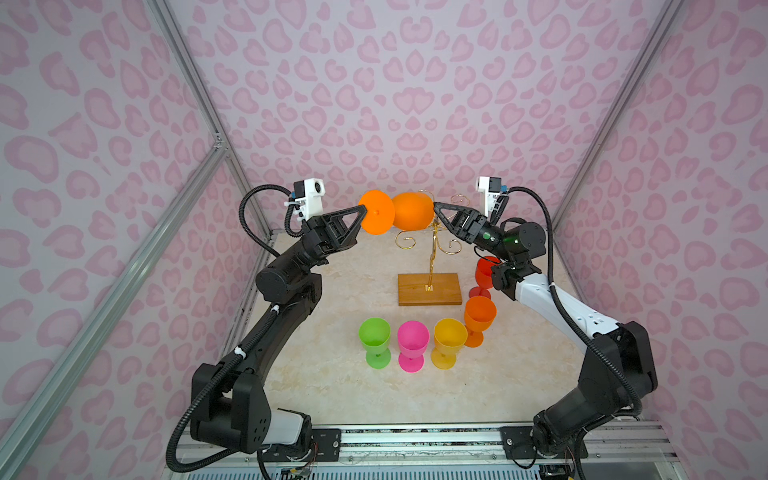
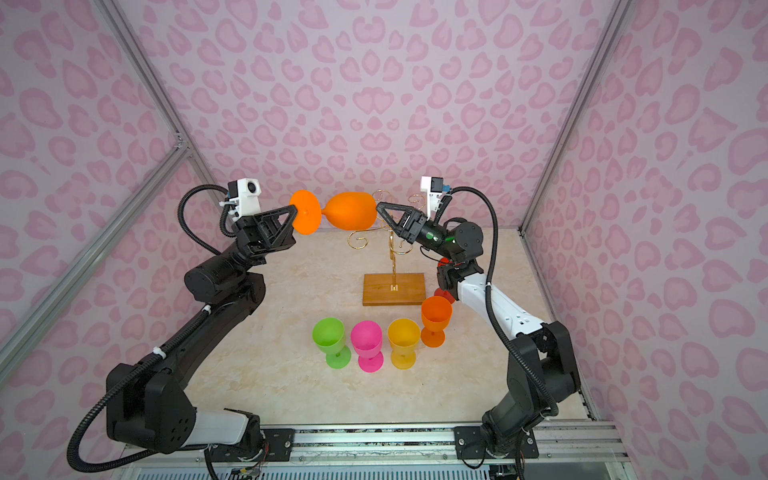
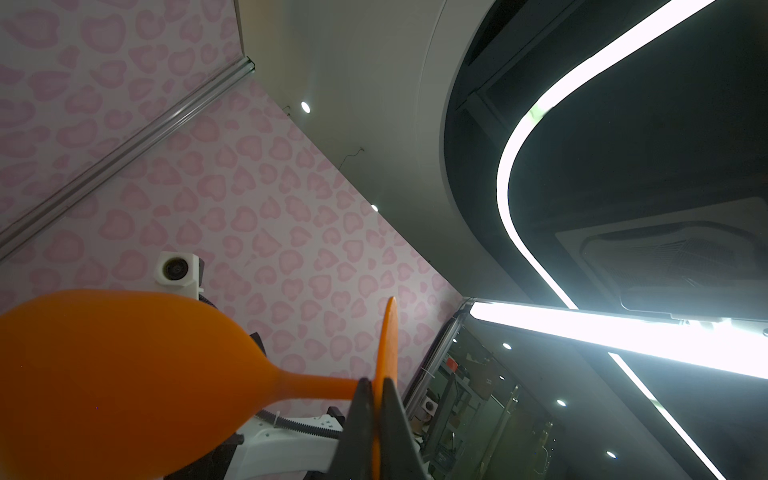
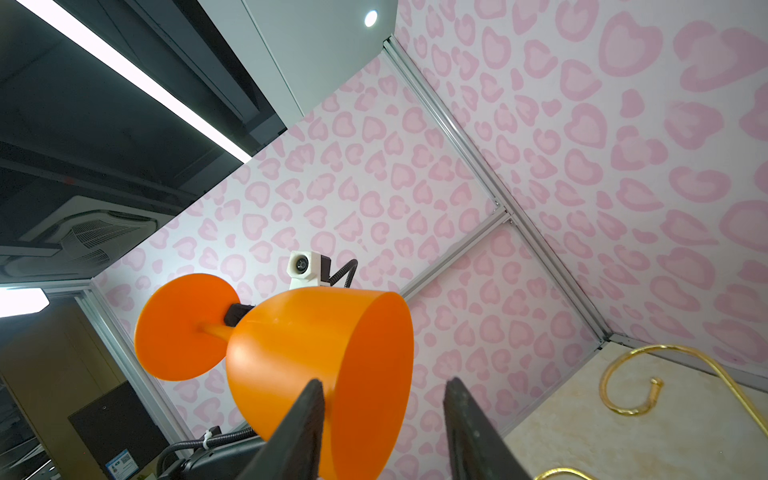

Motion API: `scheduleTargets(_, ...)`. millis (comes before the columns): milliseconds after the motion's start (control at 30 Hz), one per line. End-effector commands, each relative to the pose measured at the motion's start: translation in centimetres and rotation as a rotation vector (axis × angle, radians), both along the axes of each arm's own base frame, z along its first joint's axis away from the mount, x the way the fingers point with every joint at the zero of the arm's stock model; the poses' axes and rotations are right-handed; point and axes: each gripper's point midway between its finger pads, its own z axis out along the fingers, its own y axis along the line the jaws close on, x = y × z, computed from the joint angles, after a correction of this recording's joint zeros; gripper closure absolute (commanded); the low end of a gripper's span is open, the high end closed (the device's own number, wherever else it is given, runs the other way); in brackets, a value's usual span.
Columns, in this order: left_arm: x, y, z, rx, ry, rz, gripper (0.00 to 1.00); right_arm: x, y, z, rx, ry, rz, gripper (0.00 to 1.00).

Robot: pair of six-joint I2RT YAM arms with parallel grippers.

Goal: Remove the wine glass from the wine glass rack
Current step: 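Close the right gripper on the orange glass bowl, then open the left gripper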

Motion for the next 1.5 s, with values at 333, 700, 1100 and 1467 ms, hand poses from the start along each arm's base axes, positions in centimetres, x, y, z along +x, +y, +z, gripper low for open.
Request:
scheduleTargets(333, 0.2, 0.1, 0.6, -0.031, -0.025, -0.011, 0.97, -2.8, 0.3, 2.1, 0.098, -0.064, 0.145, 0.57)
scheduleTargets(700, 0.9, 0.2, 0.9, -0.05, 0.004, -0.024, 0.97, -4.8, -0.3, 3.0, 0.161, -0.109, 0.233, 0.78)
scheduleTargets(1100, 1.1, 0.3, 1.0, -0.064, 0.026, -0.034, 0.83, -5.5, -0.6, 3.8, 0.188, -0.133, 0.258, 0.97)
scheduleTargets(1467, 0.2, 0.5, 0.9, -0.058, 0.008, -0.024, 0.56, -5.4, -1.9, 5.0, 0.217, -0.154, 0.224, 1.0)
